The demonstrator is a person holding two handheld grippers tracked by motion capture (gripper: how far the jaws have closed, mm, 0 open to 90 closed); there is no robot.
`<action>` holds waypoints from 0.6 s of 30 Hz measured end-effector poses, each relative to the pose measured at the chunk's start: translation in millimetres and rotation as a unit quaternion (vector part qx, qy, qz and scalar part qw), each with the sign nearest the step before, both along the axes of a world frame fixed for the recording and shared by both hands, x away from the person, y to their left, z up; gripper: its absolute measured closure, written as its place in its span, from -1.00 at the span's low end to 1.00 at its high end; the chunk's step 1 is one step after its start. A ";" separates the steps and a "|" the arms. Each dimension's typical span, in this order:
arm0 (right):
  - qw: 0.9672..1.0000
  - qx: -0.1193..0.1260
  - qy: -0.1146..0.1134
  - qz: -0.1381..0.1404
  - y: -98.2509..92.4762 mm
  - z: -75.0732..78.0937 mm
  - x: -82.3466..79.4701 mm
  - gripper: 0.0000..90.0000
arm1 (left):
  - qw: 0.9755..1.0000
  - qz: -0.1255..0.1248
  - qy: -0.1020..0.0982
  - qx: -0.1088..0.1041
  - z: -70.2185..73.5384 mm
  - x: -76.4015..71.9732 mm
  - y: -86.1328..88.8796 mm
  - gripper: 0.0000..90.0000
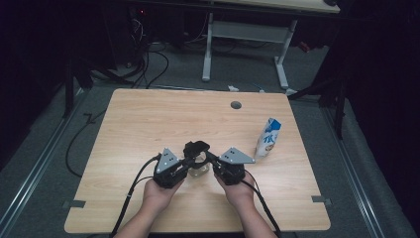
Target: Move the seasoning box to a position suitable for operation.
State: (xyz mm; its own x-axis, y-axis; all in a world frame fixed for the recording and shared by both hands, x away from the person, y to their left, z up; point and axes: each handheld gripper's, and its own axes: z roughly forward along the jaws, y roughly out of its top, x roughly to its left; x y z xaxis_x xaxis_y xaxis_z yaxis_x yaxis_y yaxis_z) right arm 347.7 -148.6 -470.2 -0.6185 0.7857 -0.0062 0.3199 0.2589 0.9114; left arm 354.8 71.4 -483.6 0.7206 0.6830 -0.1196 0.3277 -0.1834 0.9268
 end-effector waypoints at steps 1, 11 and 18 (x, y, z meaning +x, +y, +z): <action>1.000 -0.001 0.003 0.000 0.4 -1.0 -0.4 1.00 | 1.000 0.001 0.000 -0.001 0.6 0.4 0.0 0.85; 1.000 -0.010 0.017 0.009 15.8 -7.8 5.9 1.00 | 1.000 0.024 -0.009 -0.013 13.9 11.7 6.8 0.88; 0.999 -0.013 0.036 0.016 23.2 -12.6 12.3 1.00 | 0.999 0.037 -0.019 -0.013 23.1 20.7 7.8 0.89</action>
